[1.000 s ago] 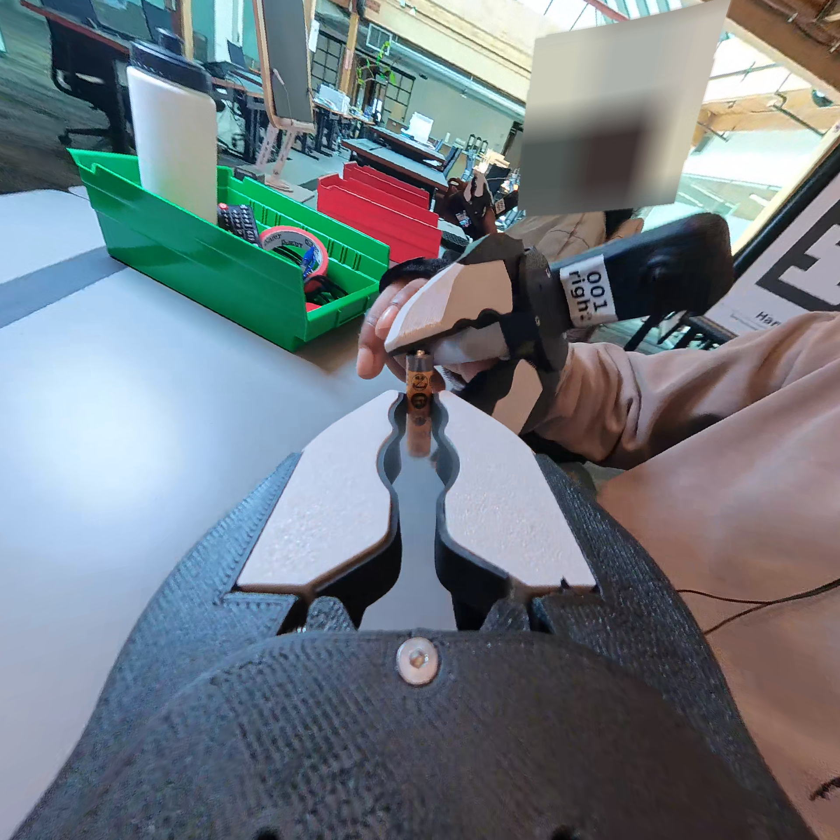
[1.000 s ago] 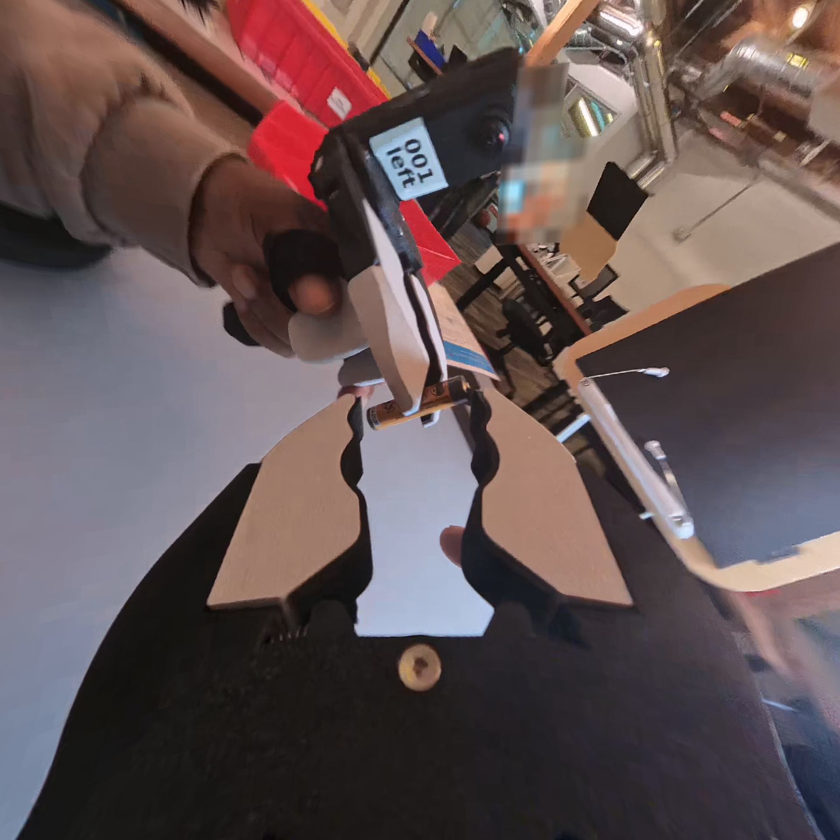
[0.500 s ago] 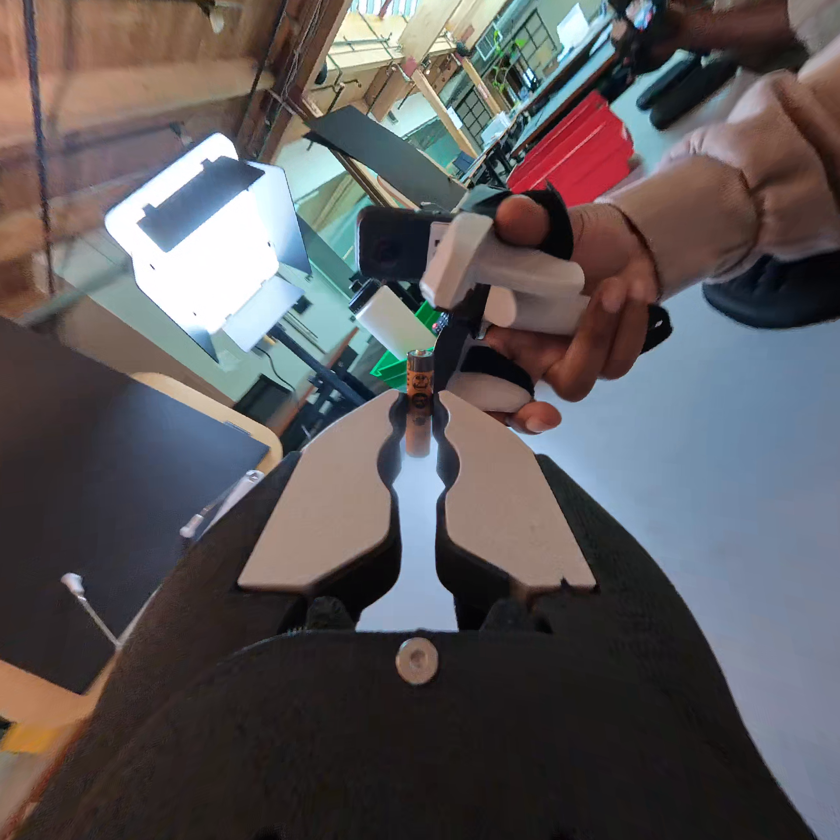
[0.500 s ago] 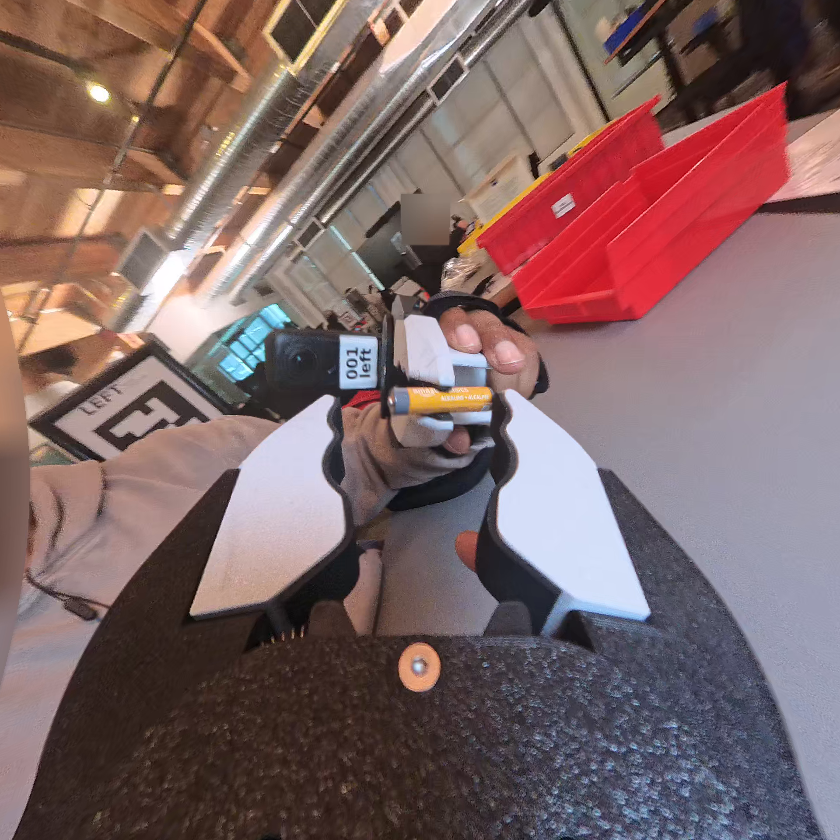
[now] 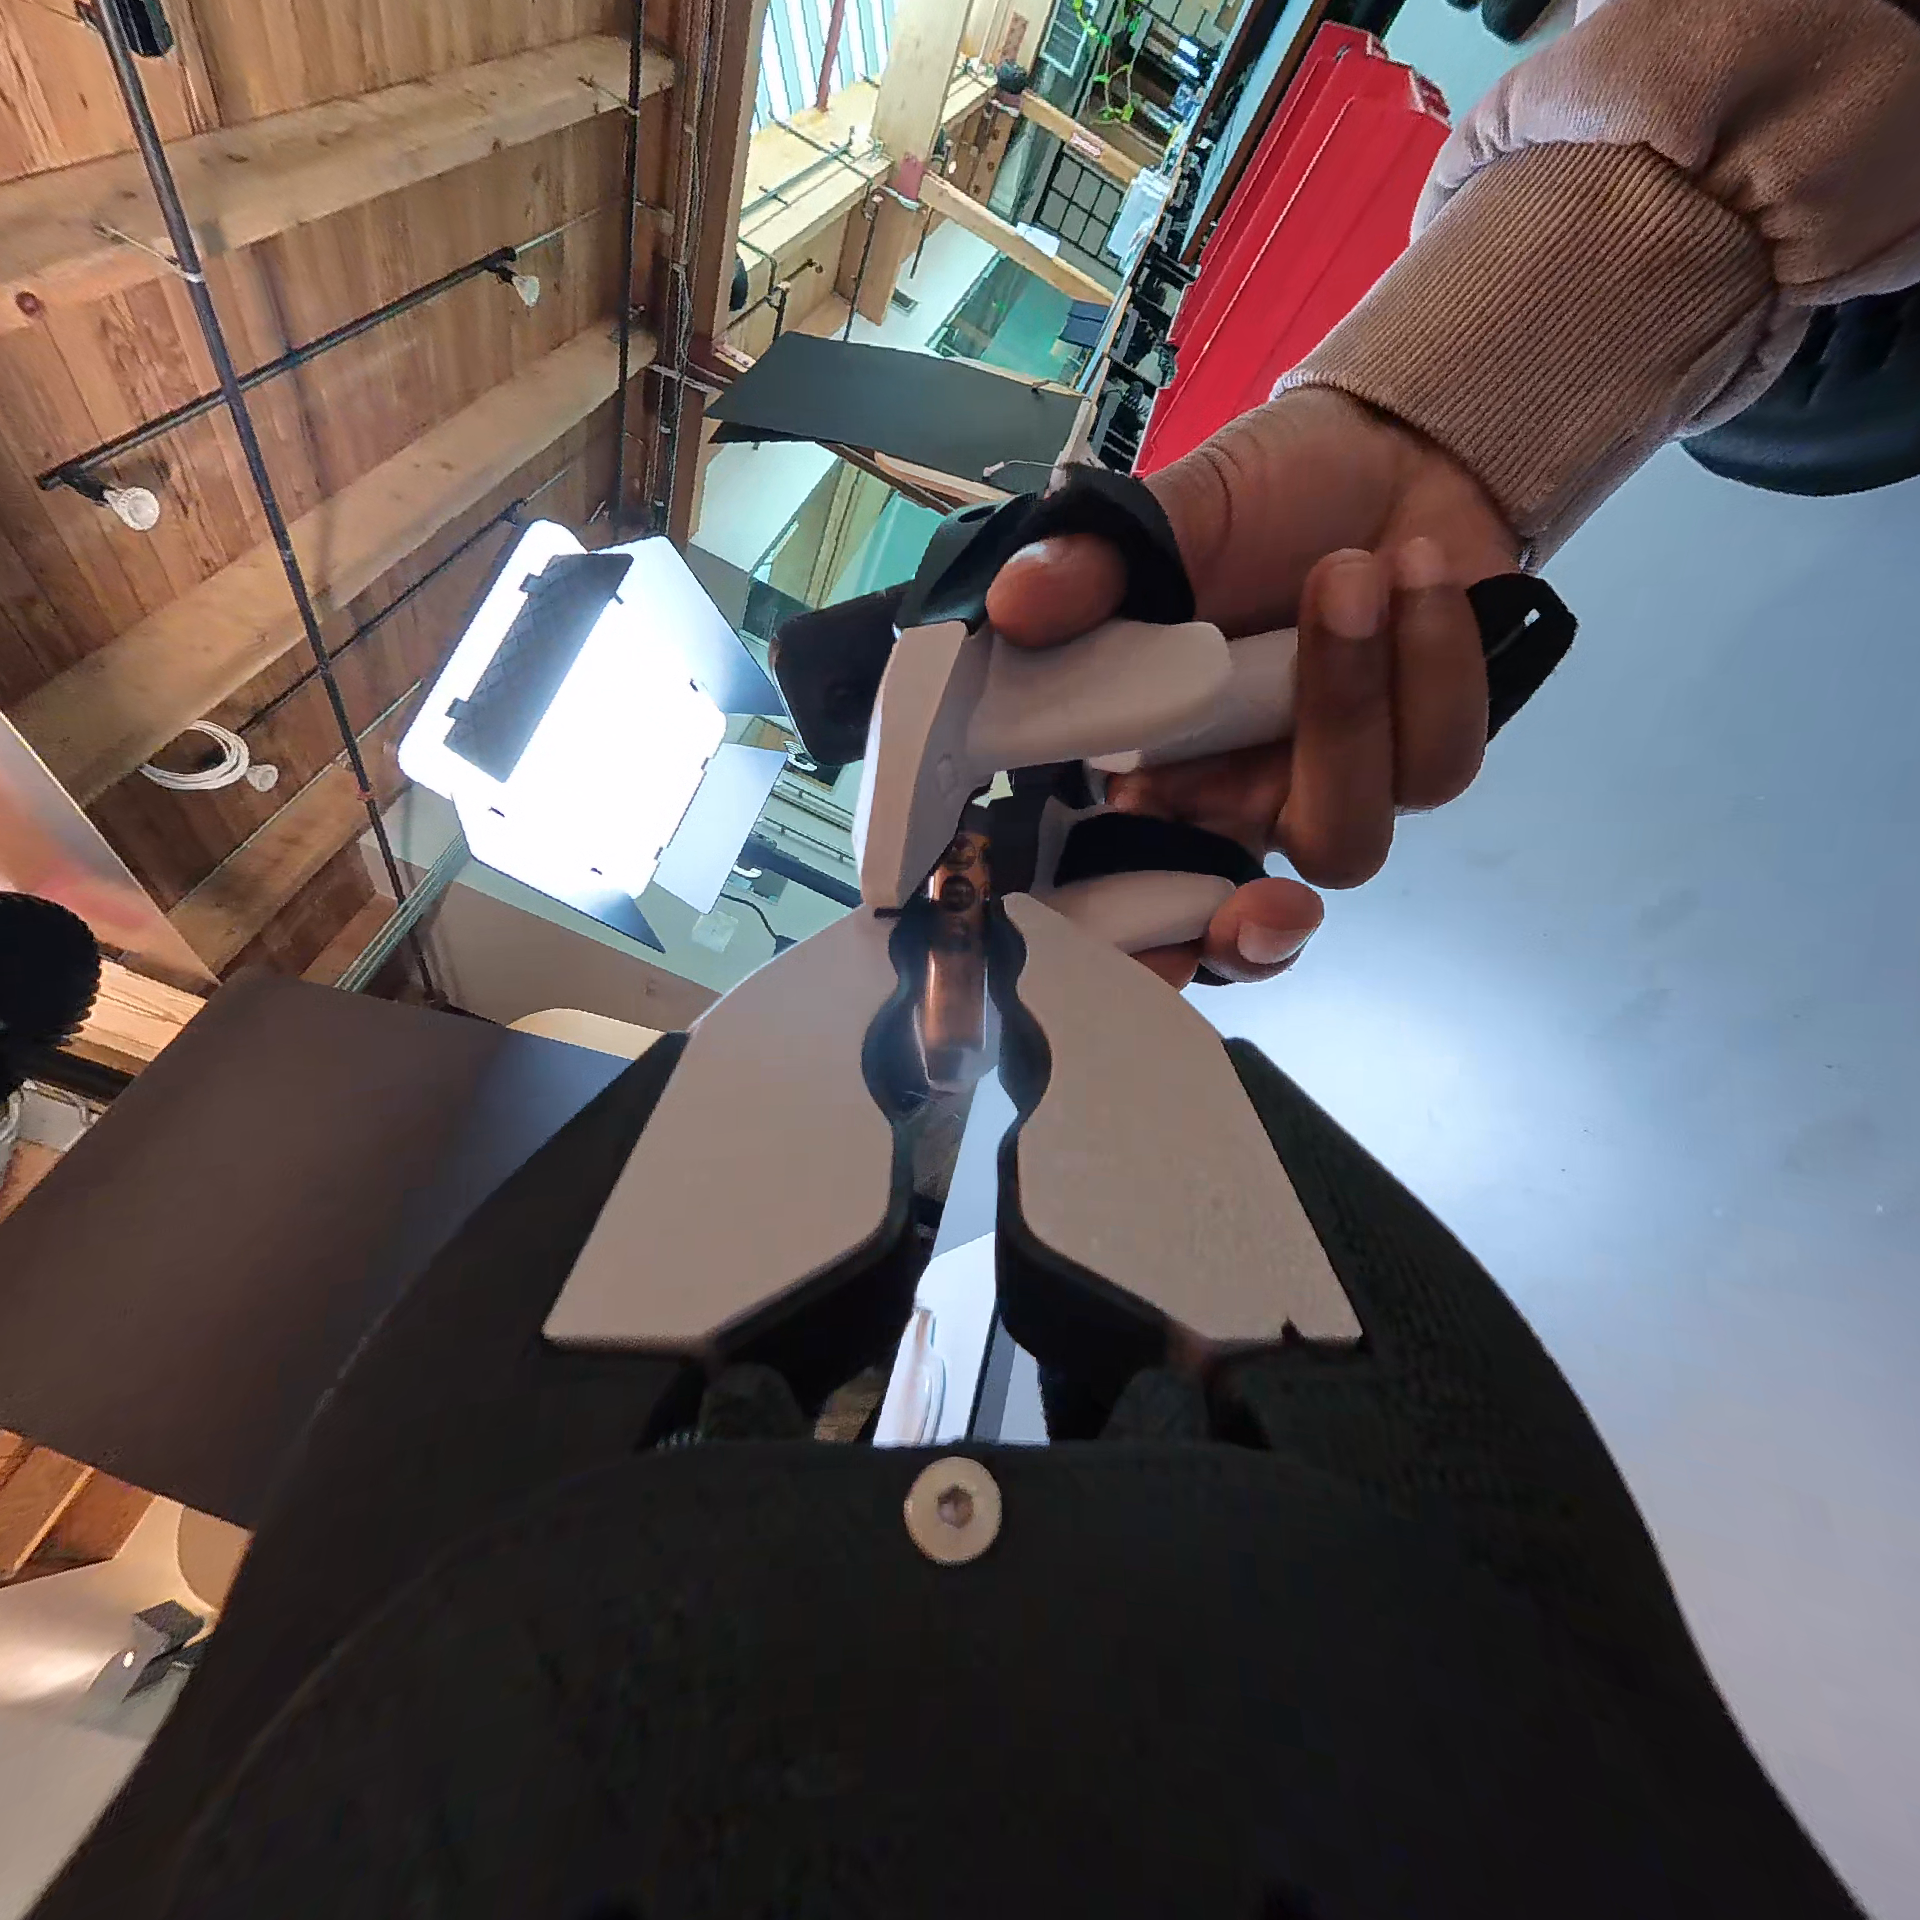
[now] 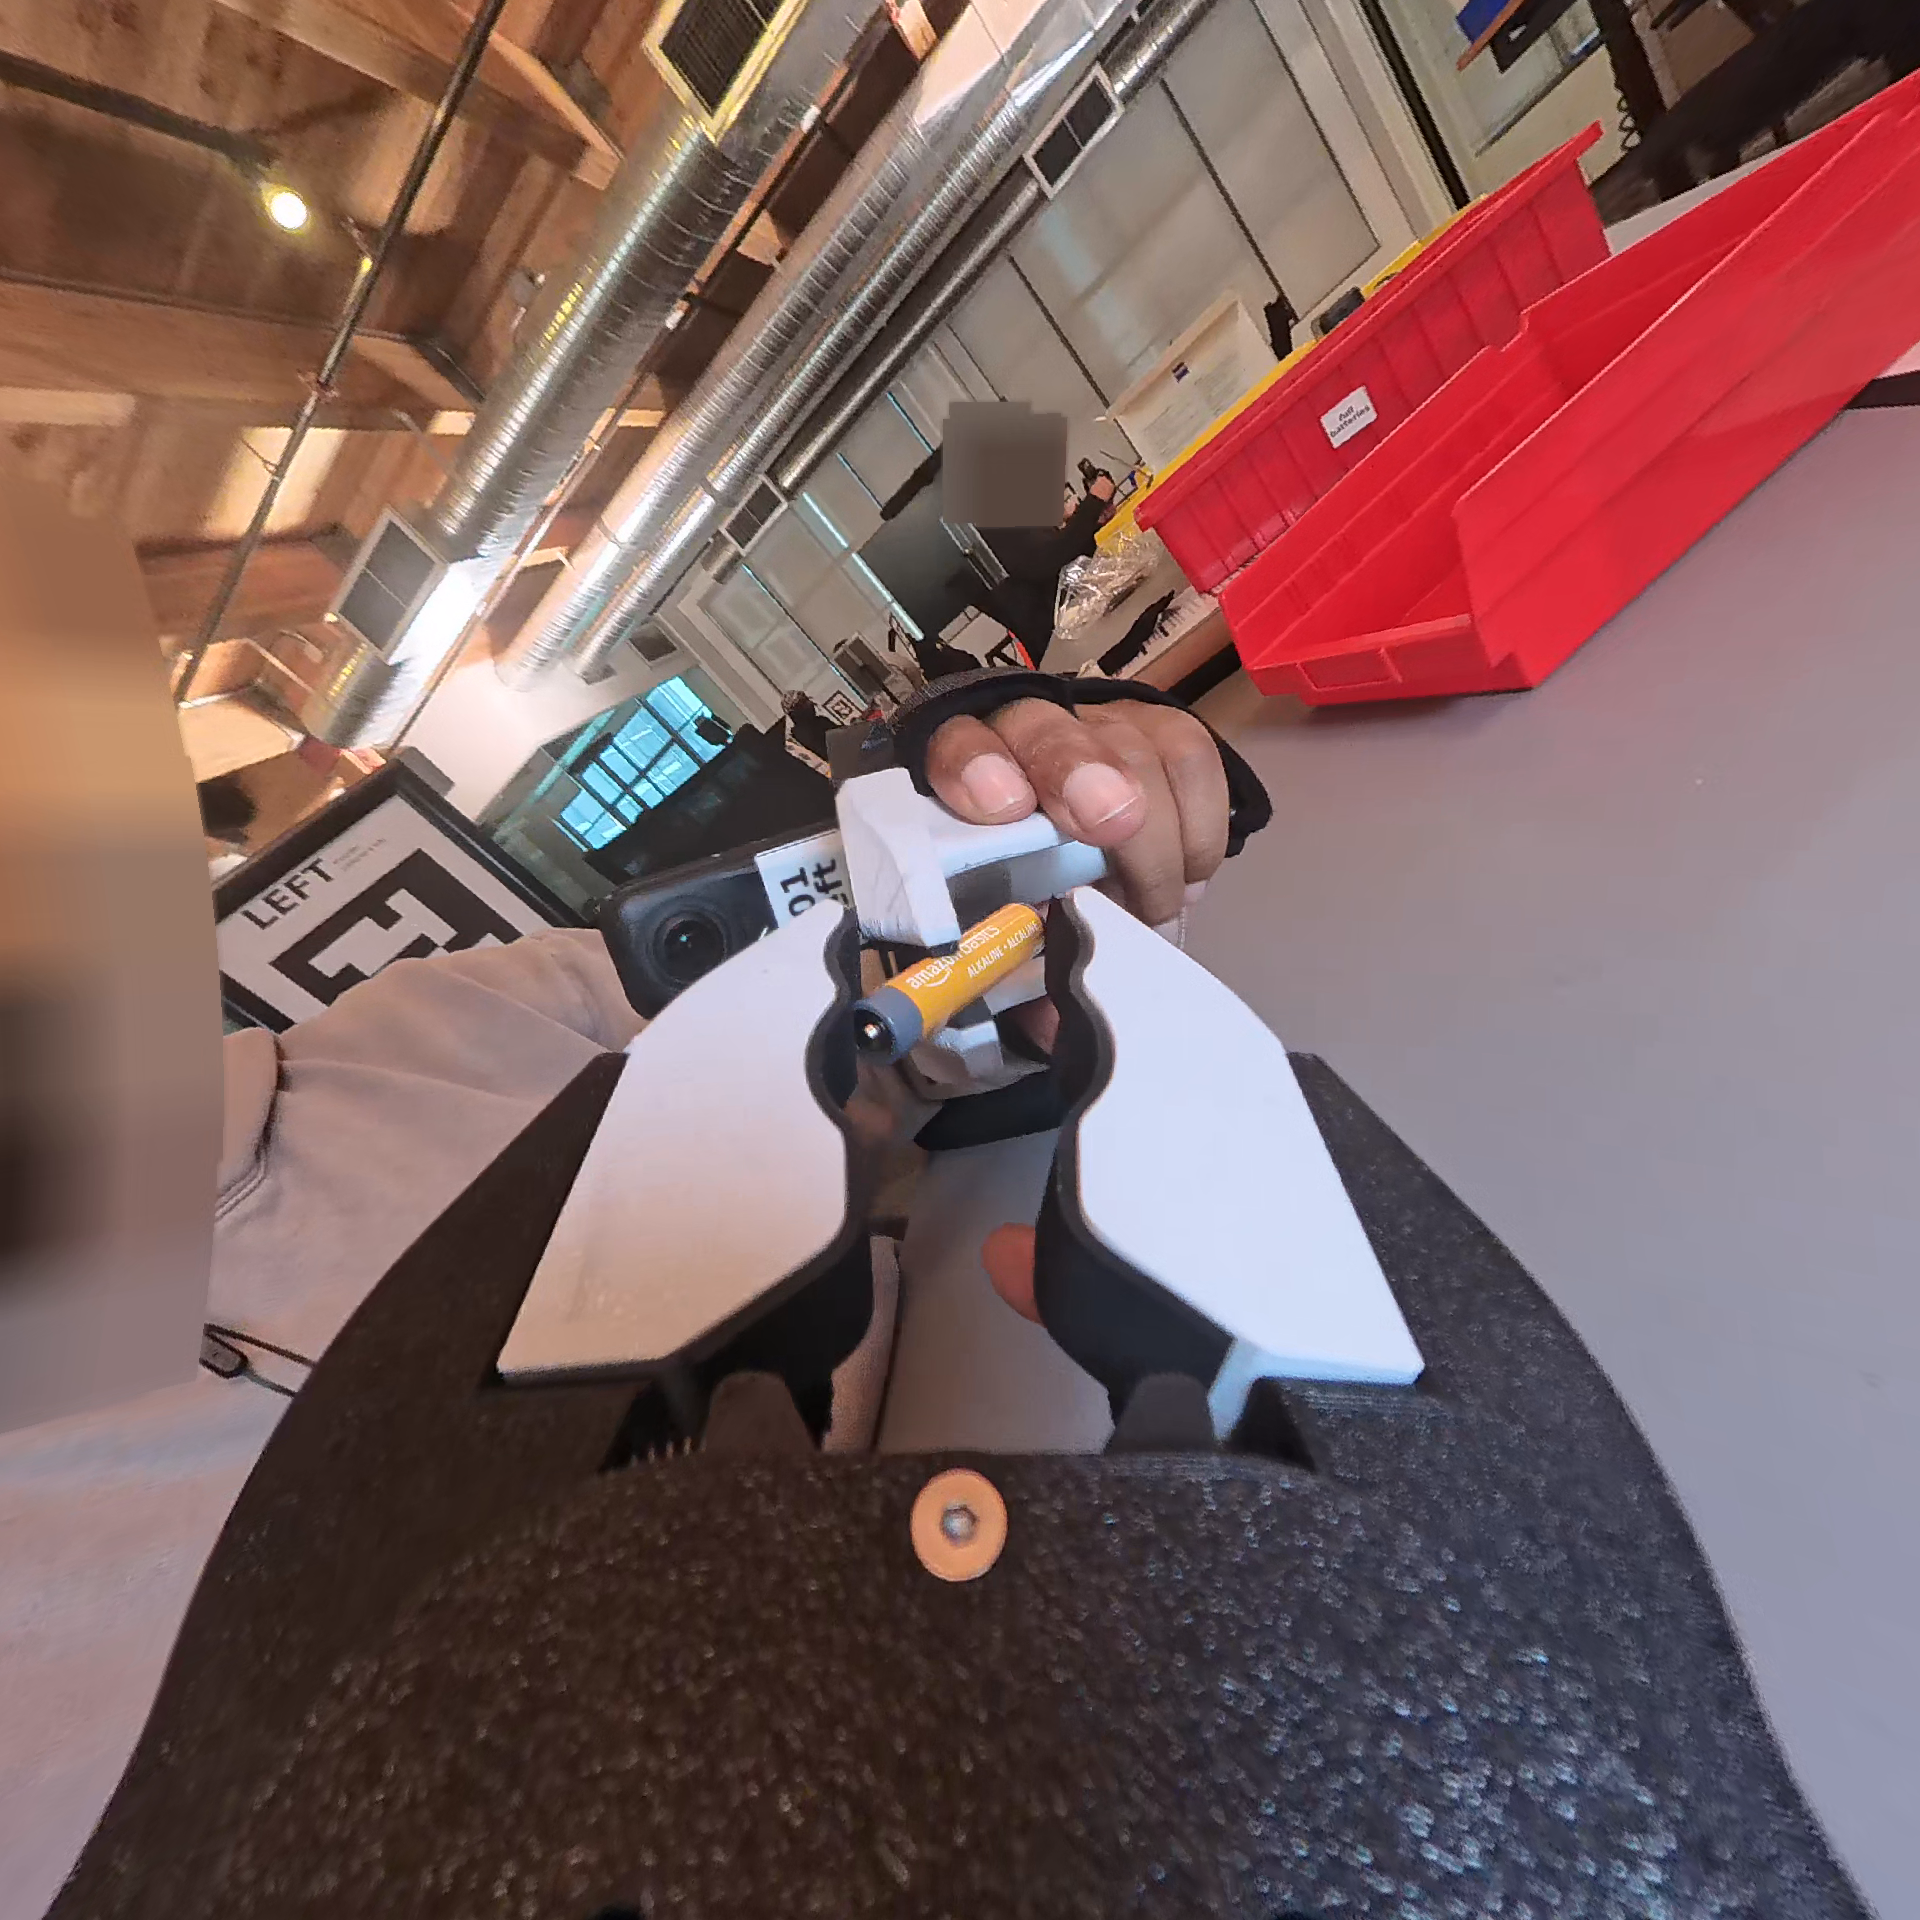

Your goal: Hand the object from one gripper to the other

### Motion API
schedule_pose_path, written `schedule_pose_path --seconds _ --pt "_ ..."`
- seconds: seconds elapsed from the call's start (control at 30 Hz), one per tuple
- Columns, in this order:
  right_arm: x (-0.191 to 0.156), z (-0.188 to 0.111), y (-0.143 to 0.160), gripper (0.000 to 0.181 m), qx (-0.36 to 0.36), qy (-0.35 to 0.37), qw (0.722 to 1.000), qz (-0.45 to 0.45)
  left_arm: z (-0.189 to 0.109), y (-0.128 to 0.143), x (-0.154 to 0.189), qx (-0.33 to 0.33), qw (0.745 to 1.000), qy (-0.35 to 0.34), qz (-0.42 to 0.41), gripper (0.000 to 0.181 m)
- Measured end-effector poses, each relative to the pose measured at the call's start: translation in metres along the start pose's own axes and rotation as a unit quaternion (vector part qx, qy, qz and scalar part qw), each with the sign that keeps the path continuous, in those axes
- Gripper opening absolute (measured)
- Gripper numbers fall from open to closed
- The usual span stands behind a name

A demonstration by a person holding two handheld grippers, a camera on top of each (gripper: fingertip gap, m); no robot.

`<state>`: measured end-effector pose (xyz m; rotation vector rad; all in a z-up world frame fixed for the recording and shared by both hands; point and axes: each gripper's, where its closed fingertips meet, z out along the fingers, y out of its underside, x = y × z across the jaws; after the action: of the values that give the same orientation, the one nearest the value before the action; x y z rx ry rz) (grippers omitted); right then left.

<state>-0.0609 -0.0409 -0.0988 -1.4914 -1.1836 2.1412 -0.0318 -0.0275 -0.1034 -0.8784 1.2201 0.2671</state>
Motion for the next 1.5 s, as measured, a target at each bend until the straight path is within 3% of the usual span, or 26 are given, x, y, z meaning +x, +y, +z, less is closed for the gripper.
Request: schedule_pose_path --seconds 0.33,0.47,0.63,0.93,1.13,1.27,1.5 --pt "-0.006 -0.006 -0.007 0.036 0.023 -0.032 0.999 0.005 -0.002 -0.003 -0.004 0.002 1.0 -0.012 0.021 0.01" --pt "-0.012 -0.006 0.0 0.043 -0.001 -0.057 0.998 0.01 -0.003 -0.009 -0.005 0.014 0.999 -0.015 0.024 0.01" --pt "-0.036 -0.003 0.008 0.045 -0.013 -0.141 0.99 0.017 -0.006 -0.026 -0.013 0.057 0.998 -0.018 -0.035 0.01" --pt "-0.059 0.002 0.001 0.048 0.027 -0.206 0.978 0.032 -0.012 -0.048 -0.023 0.119 0.985 -0.013 -0.121 0.011" --pt "-0.063 0.0 -0.003 0.049 0.037 -0.198 0.979 0.006 -0.014 -0.053 -0.03 0.13 0.983 -0.022 -0.131 0.01" --pt "-0.053 -0.007 -0.01 0.04 0.05 -0.173 0.984 0.004 -0.015 -0.048 -0.033 0.12 0.984 -0.024 -0.128 0.011" --pt "-0.043 0.006 -0.002 0.055 0.027 -0.085 0.994 -0.068 -0.01 -0.031 -0.027 0.082 0.991 -0.028 -0.098 0.01"
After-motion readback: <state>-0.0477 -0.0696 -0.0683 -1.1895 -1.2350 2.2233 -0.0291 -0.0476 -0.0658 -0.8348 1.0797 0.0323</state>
